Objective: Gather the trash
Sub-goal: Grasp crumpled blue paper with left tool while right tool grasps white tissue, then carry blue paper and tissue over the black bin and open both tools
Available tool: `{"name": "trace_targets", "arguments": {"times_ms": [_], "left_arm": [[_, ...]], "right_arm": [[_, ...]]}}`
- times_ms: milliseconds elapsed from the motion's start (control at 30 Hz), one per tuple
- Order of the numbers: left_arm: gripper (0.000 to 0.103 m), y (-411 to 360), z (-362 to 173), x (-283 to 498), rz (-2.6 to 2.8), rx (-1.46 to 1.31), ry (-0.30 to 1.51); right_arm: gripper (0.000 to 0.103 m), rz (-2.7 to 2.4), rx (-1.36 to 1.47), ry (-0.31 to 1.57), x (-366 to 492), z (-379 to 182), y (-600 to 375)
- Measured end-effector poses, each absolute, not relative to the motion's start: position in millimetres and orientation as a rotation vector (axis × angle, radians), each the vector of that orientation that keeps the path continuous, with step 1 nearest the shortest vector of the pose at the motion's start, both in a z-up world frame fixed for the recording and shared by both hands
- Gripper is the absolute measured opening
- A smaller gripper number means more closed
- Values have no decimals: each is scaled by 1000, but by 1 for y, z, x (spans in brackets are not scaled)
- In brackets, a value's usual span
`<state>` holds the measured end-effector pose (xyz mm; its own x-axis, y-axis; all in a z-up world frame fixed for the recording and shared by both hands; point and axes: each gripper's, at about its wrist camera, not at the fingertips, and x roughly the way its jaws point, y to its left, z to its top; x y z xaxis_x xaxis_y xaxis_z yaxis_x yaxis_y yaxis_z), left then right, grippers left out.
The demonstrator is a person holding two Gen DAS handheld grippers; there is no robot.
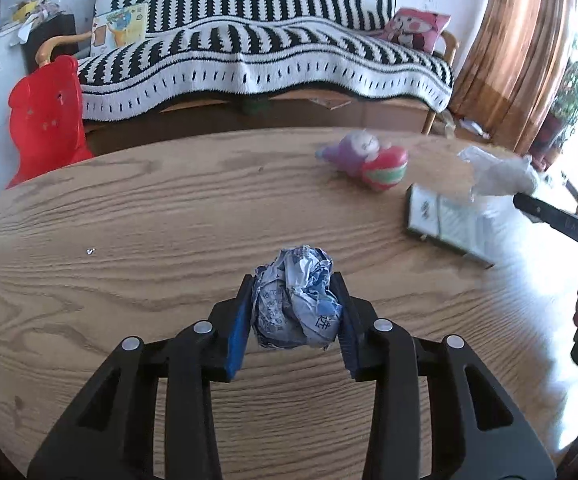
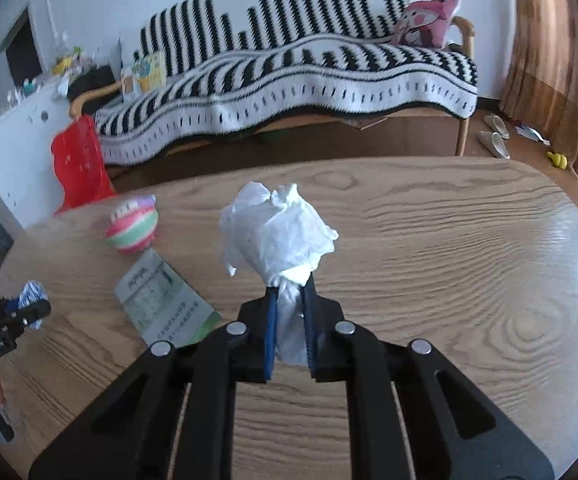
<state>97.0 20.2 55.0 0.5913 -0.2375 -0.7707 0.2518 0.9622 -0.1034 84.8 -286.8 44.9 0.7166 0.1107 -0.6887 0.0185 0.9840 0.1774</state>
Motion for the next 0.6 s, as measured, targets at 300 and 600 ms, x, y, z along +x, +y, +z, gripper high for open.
{"name": "trace_targets", "arguments": {"times_ms": [300,600], "left_arm": [[37,4,70,83,-310,18,860],[37,-19,96,59,-364,-16,810]], "right_arm": [[12,53,246,796,65,51,-302],[12,78,297,782,36,66,-296]]}}
